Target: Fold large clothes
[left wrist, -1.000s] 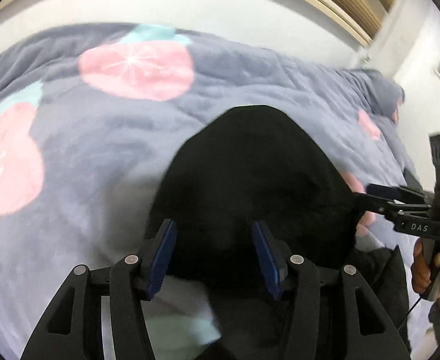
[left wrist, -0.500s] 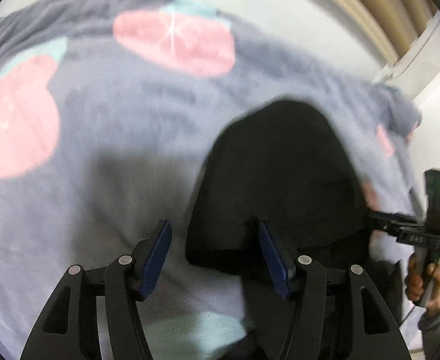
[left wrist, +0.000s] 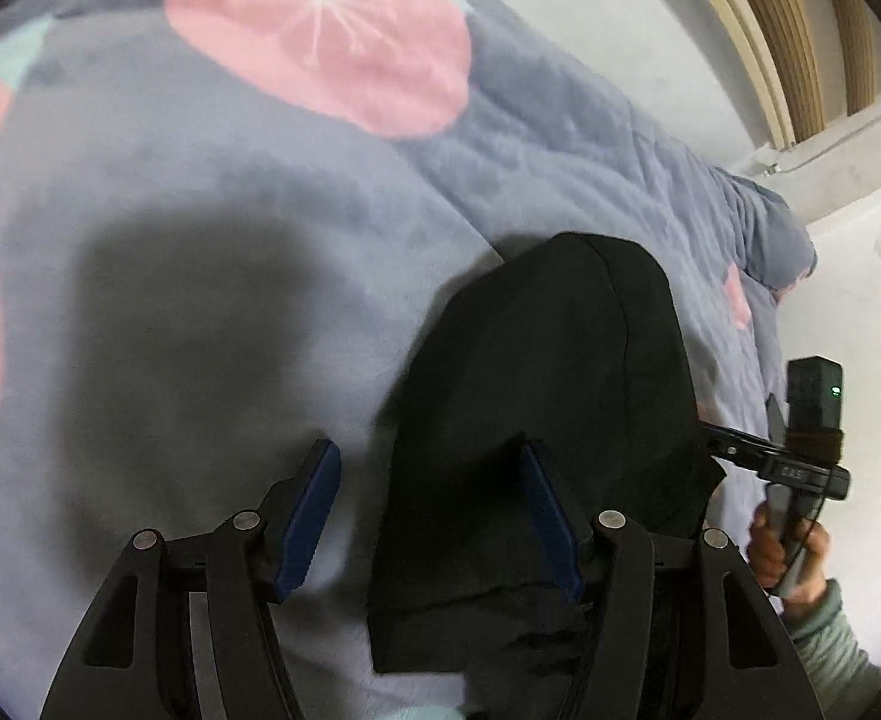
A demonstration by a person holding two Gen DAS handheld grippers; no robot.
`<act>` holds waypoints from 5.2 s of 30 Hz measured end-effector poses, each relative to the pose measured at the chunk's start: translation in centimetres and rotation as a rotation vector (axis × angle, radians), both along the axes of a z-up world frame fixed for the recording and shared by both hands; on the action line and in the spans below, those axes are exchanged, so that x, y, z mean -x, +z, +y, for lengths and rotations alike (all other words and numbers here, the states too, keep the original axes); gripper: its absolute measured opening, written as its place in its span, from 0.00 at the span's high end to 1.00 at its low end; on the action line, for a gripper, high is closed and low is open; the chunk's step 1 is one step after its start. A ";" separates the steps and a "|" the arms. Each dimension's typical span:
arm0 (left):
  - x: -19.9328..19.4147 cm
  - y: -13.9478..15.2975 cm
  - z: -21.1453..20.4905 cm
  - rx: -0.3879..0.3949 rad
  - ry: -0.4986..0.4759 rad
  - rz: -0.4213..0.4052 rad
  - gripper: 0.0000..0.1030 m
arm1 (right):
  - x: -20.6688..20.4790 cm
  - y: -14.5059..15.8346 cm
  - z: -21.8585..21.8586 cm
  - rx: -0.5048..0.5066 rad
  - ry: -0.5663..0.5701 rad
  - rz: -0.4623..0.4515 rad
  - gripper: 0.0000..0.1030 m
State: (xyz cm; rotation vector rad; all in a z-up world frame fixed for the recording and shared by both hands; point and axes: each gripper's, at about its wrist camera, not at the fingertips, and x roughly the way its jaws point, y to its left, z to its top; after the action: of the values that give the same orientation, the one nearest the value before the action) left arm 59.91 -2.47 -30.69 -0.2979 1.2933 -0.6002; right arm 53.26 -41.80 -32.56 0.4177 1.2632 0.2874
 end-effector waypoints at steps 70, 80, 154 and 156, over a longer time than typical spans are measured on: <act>39.6 5.8 -1.6 -0.091 -0.247 0.030 0.59 | 36.6 4.8 14.1 0.292 0.085 0.129 0.44; 40.0 3.5 -0.4 -0.036 -0.208 0.082 0.60 | 37.5 5.0 13.7 0.229 0.088 0.109 0.35; 68.2 1.5 24.7 -0.117 0.442 0.408 0.46 | 64.2 5.6 -5.0 0.302 -0.226 0.318 0.34; 68.8 0.9 24.6 -0.102 0.441 0.425 0.45 | 64.9 5.0 -5.3 0.283 -0.226 0.327 0.34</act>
State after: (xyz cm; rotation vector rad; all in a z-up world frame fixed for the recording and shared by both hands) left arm -8.85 22.15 -29.82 -0.6309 1.5951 -0.0930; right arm -11.65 -47.09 -27.52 0.3686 1.5343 -0.1584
